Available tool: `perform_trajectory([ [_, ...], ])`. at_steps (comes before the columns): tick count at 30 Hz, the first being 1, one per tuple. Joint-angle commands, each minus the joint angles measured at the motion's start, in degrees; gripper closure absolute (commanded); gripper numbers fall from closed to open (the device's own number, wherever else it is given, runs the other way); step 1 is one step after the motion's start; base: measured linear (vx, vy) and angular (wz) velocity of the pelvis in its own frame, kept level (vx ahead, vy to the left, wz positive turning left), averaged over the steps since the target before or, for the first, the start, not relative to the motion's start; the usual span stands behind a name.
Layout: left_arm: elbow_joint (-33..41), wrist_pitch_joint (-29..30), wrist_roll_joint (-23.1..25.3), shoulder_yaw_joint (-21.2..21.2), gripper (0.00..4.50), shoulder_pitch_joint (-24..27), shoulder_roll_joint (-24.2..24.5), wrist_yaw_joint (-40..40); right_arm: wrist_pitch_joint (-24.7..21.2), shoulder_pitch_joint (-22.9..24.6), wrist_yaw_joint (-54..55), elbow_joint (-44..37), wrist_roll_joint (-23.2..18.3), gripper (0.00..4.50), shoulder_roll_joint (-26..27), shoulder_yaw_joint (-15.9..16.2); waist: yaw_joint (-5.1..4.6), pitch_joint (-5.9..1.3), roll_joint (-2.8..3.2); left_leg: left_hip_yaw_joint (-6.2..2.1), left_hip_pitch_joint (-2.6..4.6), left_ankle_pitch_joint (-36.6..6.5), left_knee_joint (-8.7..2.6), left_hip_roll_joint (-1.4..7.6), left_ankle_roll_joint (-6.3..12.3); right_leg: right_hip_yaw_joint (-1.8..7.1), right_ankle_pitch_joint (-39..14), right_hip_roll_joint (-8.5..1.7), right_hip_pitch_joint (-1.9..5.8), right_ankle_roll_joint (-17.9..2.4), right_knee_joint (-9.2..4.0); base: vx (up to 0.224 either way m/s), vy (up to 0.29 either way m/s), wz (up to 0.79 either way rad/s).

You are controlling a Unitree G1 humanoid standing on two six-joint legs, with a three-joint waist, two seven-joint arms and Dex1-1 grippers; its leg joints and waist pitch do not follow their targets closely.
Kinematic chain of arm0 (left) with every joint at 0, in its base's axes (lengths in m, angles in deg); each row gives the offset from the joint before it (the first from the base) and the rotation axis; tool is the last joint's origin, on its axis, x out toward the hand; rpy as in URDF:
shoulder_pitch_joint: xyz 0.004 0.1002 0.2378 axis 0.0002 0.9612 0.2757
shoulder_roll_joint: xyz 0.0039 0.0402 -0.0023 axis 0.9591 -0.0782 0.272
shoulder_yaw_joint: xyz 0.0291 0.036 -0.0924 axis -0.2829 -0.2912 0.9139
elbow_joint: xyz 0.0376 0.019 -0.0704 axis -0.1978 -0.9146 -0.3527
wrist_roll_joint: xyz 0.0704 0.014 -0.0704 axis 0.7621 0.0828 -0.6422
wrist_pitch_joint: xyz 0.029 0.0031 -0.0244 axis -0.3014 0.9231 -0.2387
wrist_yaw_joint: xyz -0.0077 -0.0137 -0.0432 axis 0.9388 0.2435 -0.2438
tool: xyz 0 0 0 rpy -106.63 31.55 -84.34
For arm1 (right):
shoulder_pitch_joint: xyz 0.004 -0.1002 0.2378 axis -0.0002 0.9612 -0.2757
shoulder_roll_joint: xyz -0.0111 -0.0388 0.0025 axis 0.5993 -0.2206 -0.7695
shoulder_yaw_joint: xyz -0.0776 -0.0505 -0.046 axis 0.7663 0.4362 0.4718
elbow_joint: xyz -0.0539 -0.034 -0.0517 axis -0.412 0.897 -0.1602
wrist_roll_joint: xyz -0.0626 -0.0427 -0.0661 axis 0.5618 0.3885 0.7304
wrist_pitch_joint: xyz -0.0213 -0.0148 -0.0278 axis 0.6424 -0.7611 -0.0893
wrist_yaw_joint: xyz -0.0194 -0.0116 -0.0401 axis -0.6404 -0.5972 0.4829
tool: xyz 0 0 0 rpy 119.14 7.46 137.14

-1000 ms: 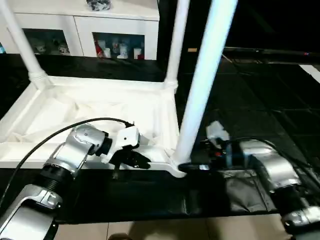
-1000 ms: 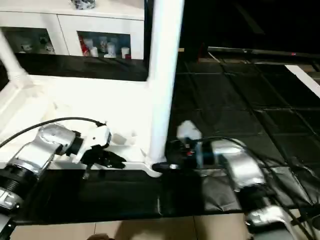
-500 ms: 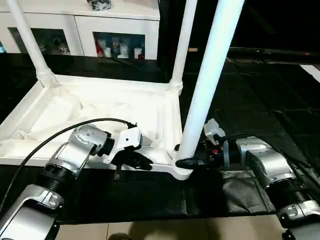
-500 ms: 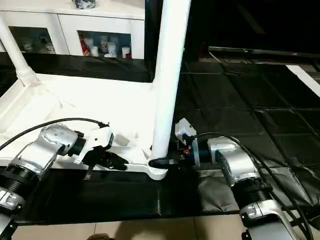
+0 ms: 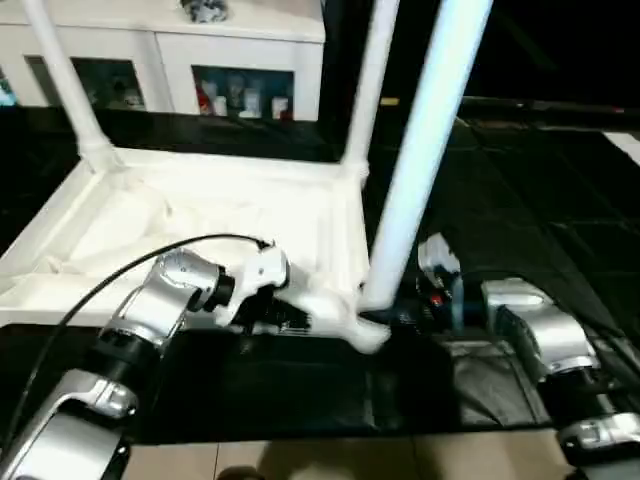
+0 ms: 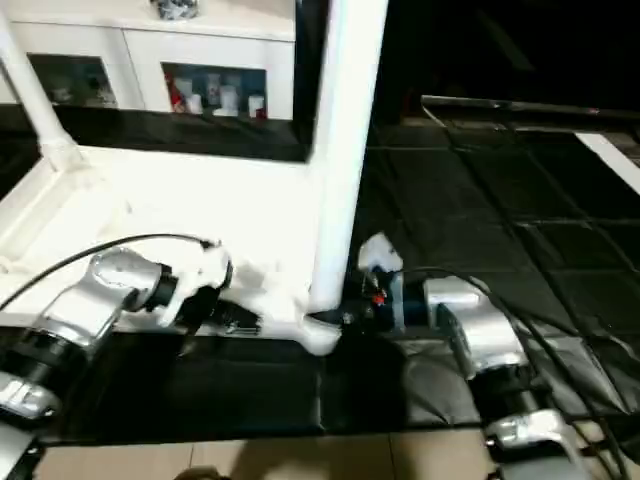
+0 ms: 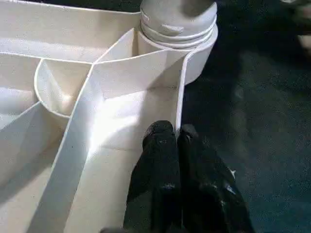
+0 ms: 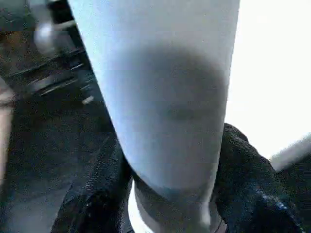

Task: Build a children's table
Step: Rotate leg to tighten

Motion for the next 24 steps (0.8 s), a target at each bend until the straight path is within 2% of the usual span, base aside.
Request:
perform_trajectory([
  [1,1.31,2.2,-1.15,2.06,4.5,-3.79,-4.81,8.61,-3.01,-0.82,4.67,1.82,-0.72,2.41,5.67,2.71,-0.33,-3.7,0.93,-1.05,0.3,-10.98,-4.38,2.58,-1.09,3.49,-20.43,-5.23,2.9,-8.3,-4.99,0.0,0.0,0.0],
  [2,1.31,2.2,-1.15,2.06,4.5,-3.79,-4.81,8.61,-3.01,-0.82,4.67,1.82,-0.72,2.41,5.67,2.71,-0.71,-3.8,0.64,-1.22,0.04,-11.16,-4.44,2.49,-1.22,3.29,-21.18,-5.24,3.27,-7.7,-5.17,0.0,0.0,0.0],
  [3,1.69,4.94,0.18,2.27,4.5,-4.79,-6.88,13.06,-4.05,-2.93,11.58,4.15,-0.38,2.42,9.63,1.11,-0.92,-3.83,0.58,-1.21,0.01,-11.07,-4.48,2.51,-1.17,3.33,-20.89,-5.17,3.32,-7.54,-5.13,0.0,0.0,0.0],
  [4,2.02,6.76,0.65,2.47,4.5,-5.21,-8.12,15.33,-4.67,-4.17,15.12,5.32,-0.27,2.43,11.75,0.19,-1.69,-3.77,0.84,-1.21,0.08,-11.45,-4.54,2.64,-1.51,3.43,-19.77,-5.08,2.94,-8.35,-5.04,0.0,0.0,0.0],
  [5,2.12,7.77,0.84,2.79,4.5,-5.39,-8.82,16.77,-4.88,-4.79,16.8,5.97,-0.08,2.43,12.75,-0.18,-2.06,-3.95,0.7,-1.29,0.1,-10.94,-4.4,2.42,-1.67,3.3,-19.41,-5.1,3.24,-8.51,-5.03,0.0,0.0,0.0],
  [6,2.44,9.76,1.11,3.4,4.5,-5.69,-10.61,19.82,-4.44,-6.55,21.12,7.97,1.17,2.43,15.03,-0.45,-2.57,-3.94,1.16,-1.2,-0.18,-10.03,-4.31,2.34,-1.63,3.48,-16.75,-4.97,3.23,-9.28,-4.74,0.0,0.0,0.0],
  [7,2.44,9.76,1.11,3.4,4.5,-5.69,-10.61,19.82,-4.44,-6.55,21.12,7.97,1.17,2.43,15.03,-0.45,-2.57,-3.94,1.16,-1.2,-0.18,-10.03,-4.31,2.34,-1.63,3.48,-16.75,-4.97,3.23,-9.28,-4.74,0.0,0.0,0.0],
  [8,2.55,10.45,1.23,3.67,4.5,-5.79,-11.48,21.21,-3.77,-7.42,23.13,9.05,2.21,2.43,15.99,-0.16,-2.88,-4.09,1.05,-1.21,-0.5,-8.54,-4.17,2.18,-1.09,3.36,-15.02,-4.93,3.64,-9.57,-4.52,0.0,0.0,0.0],
  [9,2.4,11.57,1.44,4.27,4.5,-6.14,-13.1,23.9,-2.0,-8.78,26.23,10.91,5.46,2.43,17.37,1.46,-3.02,-4.2,1.05,-1.04,-0.34,-7.19,-4.02,2.18,-0.74,3.49,-12.48,-4.77,3.43,-10.19,-4.38,0.0,0.0,0.0],
  [10,2.38,11.81,1.46,4.45,4.5,-6.21,-13.48,24.47,-1.25,-9.03,26.83,11.35,6.64,2.43,17.62,2.09,-3.09,-4.21,1.04,-0.97,-0.29,-6.73,-3.96,2.1,-0.5,3.51,-11.53,-4.71,3.39,-10.55,-4.3,0.0,0.0,0.0],
  [12,2.41,11.73,1.52,4.47,4.5,-6.22,-13.63,24.9,-1.17,-8.98,26.38,11.38,6.81,2.43,17.82,2.3,-2.82,-4.35,0.93,-0.8,-0.23,-4.58,-3.81,2.08,1.1,3.64,-6.77,-4.61,3.57,-11.78,-3.85,0.0,0.0,0.0],
  [13,2.55,11.54,1.56,4.38,4.5,-6.14,-13.51,24.87,-1.22,-8.76,25.88,11.21,6.64,1.95,17.8,2.23,-2.78,-4.35,0.72,-0.78,-0.27,-4.18,-3.82,2.11,1.58,3.64,-5.69,-4.55,3.63,-12.0,-3.76,0.0,0.0,0.0],
  [16,3.48,11.35,2.02,4.18,4.5,-5.61,-12.41,23.69,-0.16,-7.74,24.63,10.78,7.8,1.78,16.57,2.4,-2.71,-4.21,0.88,-0.82,-0.17,-4.57,-3.94,2.33,2.41,3.56,-5.22,-4.69,3.63,-12.51,-3.7,0.0,0.0,0.0],
  [18,4.01,9.62,1.95,3.73,4.5,-4.79,-10.64,21.3,1.02,-6.86,23.49,10.56,7.73,1.47,14.73,1.94,-2.7,-4.06,0.75,-0.78,-0.03,-6.31,-4.03,2.3,2.11,3.62,-7.9,-4.78,3.57,-12.12,-4.07,0.0,0.0,0.0],
  [19,4.32,9.07,1.86,3.63,4.5,-4.39,-9.85,20.33,1.62,-6.47,22.94,10.45,7.78,1.38,13.94,1.64,-2.62,-4.04,0.93,-0.8,-0.03,-6.78,-4.05,2.28,2.03,3.63,-8.64,-4.85,3.61,-11.88,-4.14,0.0,0.0,0.0],
  [21,4.7,7.85,1.77,3.35,4.5,-3.67,-8.24,18.2,1.35,-5.72,20.75,9.74,7.0,1.26,12.34,0.44,-2.61,-4.01,0.91,-0.85,-0.01,-7.38,-4.16,2.42,2.07,3.69,-9.6,-4.88,3.66,-11.26,-4.27,0.0,0.0,0.0],
  [23,4.88,5.84,1.65,3.15,4.5,-3.05,-6.61,15.92,1.76,-4.68,17.5,8.26,6.41,1.12,10.2,-0.03,-2.4,-4.15,1.02,-0.85,0.15,-6.85,-4.06,2.48,2.32,3.69,-7.64,-4.8,3.61,-11.82,-4.03,0.0,0.0,0.0],
  [24,5.21,4.61,0.85,3.12,4.5,-2.41,-4.85,12.6,1.74,-3.67,13.52,6.67,5.28,0.96,7.35,-0.51,-2.39,-4.09,1.01,-0.84,0.01,-6.51,-4.06,2.51,2.68,3.7,-6.12,-4.75,3.65,-12.42,-3.82,0.0,0.0,0.0],
])
